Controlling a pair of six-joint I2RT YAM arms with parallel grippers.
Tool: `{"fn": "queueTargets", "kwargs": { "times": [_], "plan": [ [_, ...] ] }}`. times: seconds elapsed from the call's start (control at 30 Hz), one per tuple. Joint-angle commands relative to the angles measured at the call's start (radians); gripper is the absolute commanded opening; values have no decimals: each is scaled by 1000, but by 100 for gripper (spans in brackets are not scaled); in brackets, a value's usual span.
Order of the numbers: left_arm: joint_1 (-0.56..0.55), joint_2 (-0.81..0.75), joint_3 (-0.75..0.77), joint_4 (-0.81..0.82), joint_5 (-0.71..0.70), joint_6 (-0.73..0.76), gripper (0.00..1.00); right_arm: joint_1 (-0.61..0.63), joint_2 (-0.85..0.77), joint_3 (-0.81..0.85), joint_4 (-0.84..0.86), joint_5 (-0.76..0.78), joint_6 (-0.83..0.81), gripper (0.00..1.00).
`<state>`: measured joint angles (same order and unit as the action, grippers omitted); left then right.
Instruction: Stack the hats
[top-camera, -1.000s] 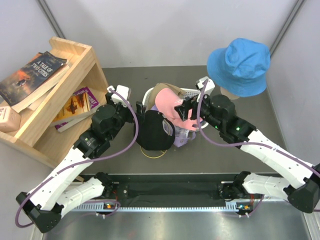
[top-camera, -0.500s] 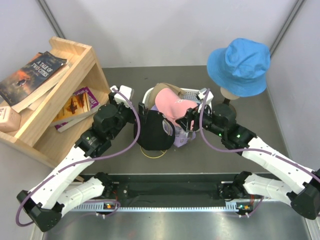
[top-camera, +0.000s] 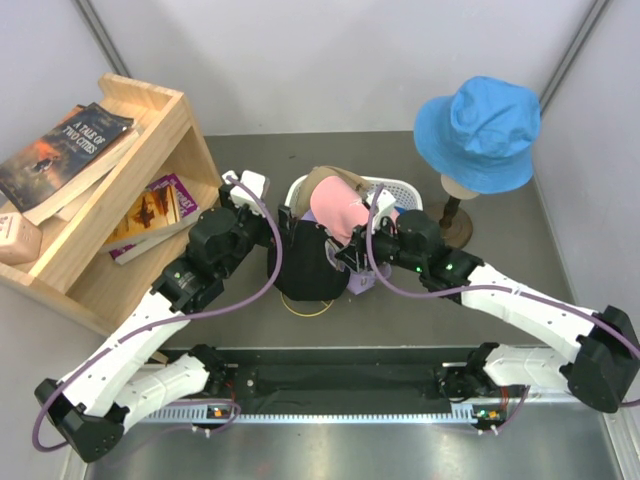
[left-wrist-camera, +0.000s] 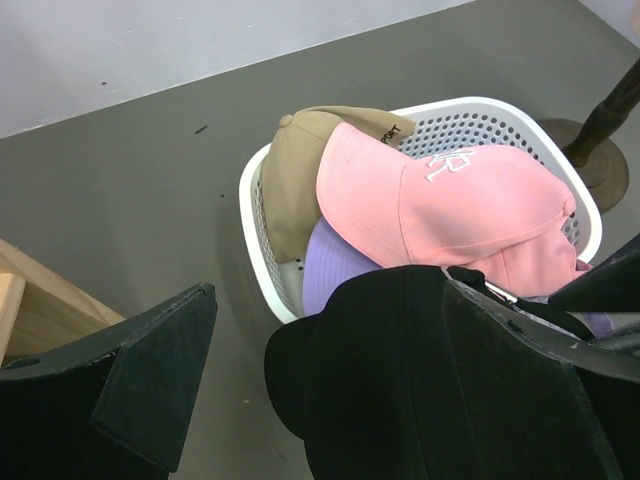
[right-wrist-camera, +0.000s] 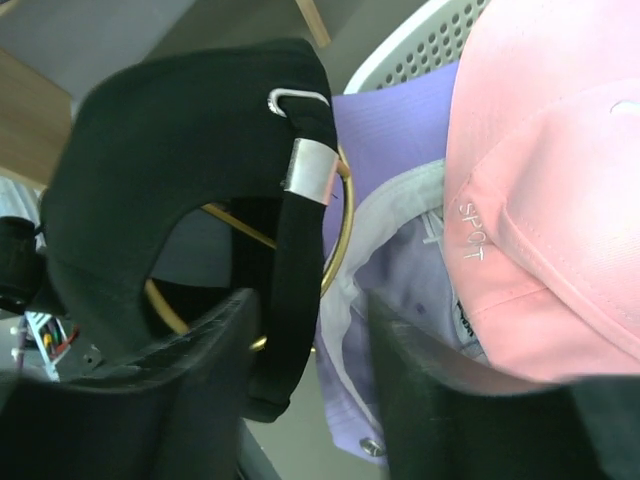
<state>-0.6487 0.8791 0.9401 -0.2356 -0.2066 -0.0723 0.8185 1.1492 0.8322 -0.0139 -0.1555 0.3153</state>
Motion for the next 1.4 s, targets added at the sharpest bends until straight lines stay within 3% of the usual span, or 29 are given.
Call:
{"fn": "queueTargets", "kwargs": {
  "times": [0.0, 0.13, 0.2, 0.8, 1.17, 1.2, 1.3, 1.33, 1.37],
  "plan": [
    [3, 1, 9, 42, -2, 6, 99, 14, 29, 64, 51, 8, -7, 39],
    [3, 3, 9, 44, -5, 3, 99, 13, 66, 82, 61, 34, -4, 7],
    [3, 6, 9, 42, -5, 3, 99, 13, 82, 99, 78, 54, 4, 0],
    [3, 3, 8, 42, -8, 3, 99, 5, 314, 284, 19, 208, -38, 0],
    [3, 1, 8, 42, -7, 2, 99, 4, 313, 266, 17, 186, -44, 0],
    [3, 1, 8, 42, -7, 2, 99, 5, 298, 259, 17, 179, -41, 1],
    [3, 0, 8, 42, -7, 2, 99, 4, 258, 240, -9, 168, -39, 31],
    [3, 0, 8, 42, -7, 2, 99, 4, 247, 236, -14, 169, -38, 47],
    [3, -2, 8, 44, -7, 2, 99, 4, 233, 231, -21, 169, -38, 53]
  ]
}}
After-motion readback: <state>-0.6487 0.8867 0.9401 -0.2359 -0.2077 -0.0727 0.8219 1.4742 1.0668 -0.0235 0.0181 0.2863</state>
